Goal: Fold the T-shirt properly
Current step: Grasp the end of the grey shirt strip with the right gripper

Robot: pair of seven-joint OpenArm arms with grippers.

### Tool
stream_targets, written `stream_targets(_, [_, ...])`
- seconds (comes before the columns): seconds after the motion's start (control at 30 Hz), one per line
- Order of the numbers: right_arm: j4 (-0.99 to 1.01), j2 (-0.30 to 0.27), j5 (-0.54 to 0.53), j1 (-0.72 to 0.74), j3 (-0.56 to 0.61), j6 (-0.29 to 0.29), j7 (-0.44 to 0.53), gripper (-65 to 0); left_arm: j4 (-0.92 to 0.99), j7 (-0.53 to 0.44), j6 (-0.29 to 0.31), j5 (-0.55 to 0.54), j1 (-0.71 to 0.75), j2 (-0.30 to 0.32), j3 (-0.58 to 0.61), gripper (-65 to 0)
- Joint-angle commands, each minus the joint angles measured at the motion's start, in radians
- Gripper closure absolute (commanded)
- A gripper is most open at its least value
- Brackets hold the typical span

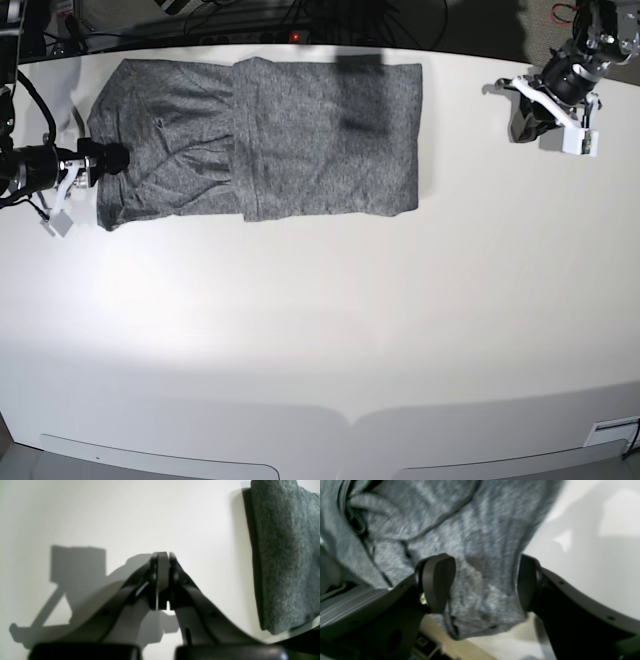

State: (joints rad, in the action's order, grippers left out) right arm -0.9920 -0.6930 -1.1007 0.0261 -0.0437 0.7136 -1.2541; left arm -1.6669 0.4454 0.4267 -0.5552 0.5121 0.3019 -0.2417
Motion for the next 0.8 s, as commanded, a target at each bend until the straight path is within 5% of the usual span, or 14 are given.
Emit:
stream_targets(0.0, [0.021,0.025,0.097,-0.046,0.047,-0.015,-0.099,-41.5,-0.018,-0.027,0.008,-0.014,0.0,0.011,-0.006,0.0])
stream_targets(0.5, [0.021,0.025,-0.133,-0.045,0.066,-0.015,-0.098,-40.1,-0.018,-0.027,0.008,-0.014,-0.002,0.011,-0.006,0.0])
stream_targets(0.77, [0.021,0.025,-0.134,-0.038,0.066,-0.015,-0.093,-6.6,-0.018,-0.027,0.009,-0.012,-0.002,0.012,-0.006,0.0])
